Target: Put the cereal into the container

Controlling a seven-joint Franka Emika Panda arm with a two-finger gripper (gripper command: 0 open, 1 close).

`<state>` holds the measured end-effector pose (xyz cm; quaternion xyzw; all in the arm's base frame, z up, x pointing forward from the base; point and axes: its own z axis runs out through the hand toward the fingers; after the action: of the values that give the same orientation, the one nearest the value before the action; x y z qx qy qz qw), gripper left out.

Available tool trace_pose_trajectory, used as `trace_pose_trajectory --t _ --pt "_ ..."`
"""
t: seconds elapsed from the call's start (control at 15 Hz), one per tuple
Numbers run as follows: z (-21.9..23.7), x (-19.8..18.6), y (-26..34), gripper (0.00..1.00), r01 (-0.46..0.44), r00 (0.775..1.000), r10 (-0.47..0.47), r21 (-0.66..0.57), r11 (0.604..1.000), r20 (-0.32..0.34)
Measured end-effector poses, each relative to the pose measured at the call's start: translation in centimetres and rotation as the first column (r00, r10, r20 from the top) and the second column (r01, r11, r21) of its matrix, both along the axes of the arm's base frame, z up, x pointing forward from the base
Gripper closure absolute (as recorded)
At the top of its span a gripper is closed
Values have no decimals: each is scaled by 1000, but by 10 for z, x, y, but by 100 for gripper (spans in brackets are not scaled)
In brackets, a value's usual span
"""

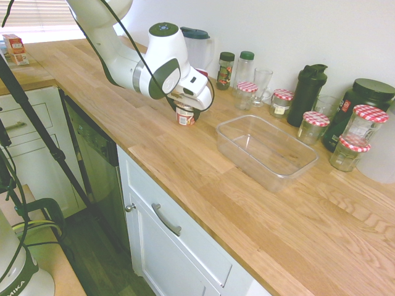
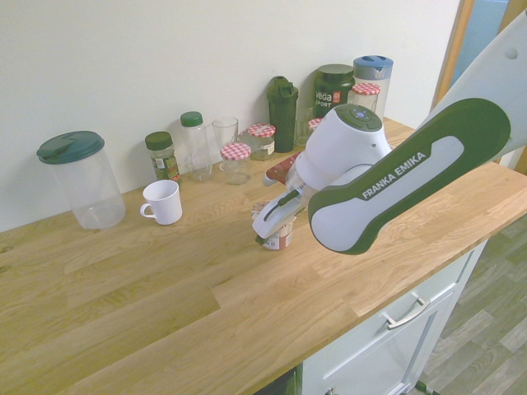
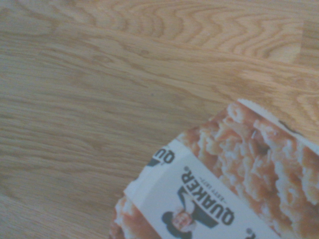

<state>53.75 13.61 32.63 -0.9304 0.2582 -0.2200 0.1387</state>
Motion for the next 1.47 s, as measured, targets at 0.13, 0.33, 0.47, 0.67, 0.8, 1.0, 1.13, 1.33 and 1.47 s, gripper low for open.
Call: trace_pose_trajectory --t 0.13,0.33,0.47,0.67,0.8,1.0,1.13,1.33,1.47 --pt "0 0 -2 100 3 1000 -3 2 1000 8" --pt "1 0 -5 100 4 1000 -4 1 1000 14" --pt "9 0 -11 100 15 999 -15 0 1000 34" --pt "53 1 -38 100 60 992 -62 17 998 113" --pt "92 -1 -69 100 95 982 -97 22 995 162" --pt "122 -7 -144 100 163 972 -162 11 987 170" --pt "121 -11 -196 100 210 966 -206 -12 978 154" --pt "114 -13 -239 100 246 961 -242 -11 969 134" --pt "99 -8 -253 100 261 960 -258 -13 965 107"
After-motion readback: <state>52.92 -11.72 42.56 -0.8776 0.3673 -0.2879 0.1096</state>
